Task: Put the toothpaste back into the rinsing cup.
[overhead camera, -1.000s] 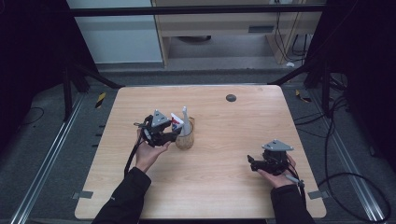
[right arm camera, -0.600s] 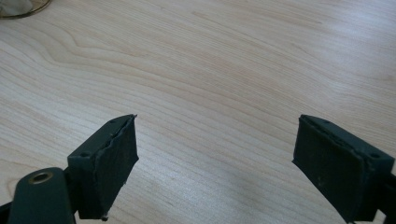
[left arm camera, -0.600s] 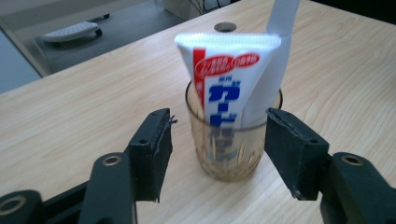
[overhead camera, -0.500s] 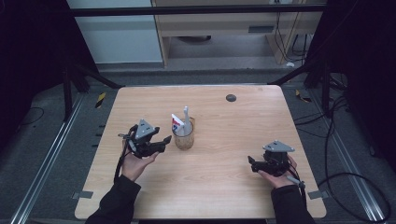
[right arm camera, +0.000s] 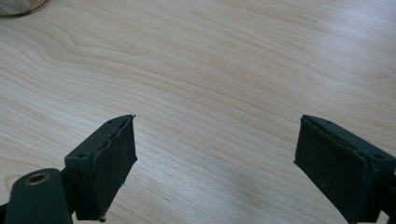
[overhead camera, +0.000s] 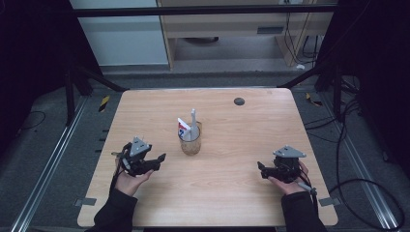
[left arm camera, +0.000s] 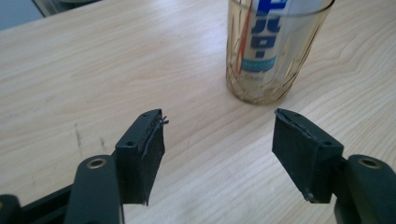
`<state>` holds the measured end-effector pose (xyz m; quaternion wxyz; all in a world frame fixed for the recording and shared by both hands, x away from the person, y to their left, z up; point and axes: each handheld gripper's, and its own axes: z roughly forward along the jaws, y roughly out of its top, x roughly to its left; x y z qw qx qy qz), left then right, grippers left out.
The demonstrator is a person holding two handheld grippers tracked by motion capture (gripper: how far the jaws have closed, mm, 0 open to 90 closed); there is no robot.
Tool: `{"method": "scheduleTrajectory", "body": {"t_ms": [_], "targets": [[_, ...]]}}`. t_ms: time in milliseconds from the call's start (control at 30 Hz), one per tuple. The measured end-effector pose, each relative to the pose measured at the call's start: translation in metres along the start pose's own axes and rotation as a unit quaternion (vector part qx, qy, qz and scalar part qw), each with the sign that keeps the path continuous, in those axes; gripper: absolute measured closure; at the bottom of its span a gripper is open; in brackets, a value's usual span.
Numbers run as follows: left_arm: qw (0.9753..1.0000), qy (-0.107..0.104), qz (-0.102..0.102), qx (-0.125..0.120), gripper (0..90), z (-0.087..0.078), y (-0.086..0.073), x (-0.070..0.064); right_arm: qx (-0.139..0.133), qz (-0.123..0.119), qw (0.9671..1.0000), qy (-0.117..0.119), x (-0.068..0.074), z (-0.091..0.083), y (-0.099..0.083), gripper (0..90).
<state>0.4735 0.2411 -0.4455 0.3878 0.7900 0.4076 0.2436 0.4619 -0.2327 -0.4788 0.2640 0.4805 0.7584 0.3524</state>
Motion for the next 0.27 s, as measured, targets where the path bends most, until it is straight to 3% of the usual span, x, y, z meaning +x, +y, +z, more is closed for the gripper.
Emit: {"method": "scheduleTrajectory", "body": {"t_ms": [267], "targets": [[0.9991,0.026,-0.027,0.019,32.4,-0.009,-0.027,0.019,0.003,-0.003,1.0,-0.003,0.0,0.001,-0.001,12.3]]}}
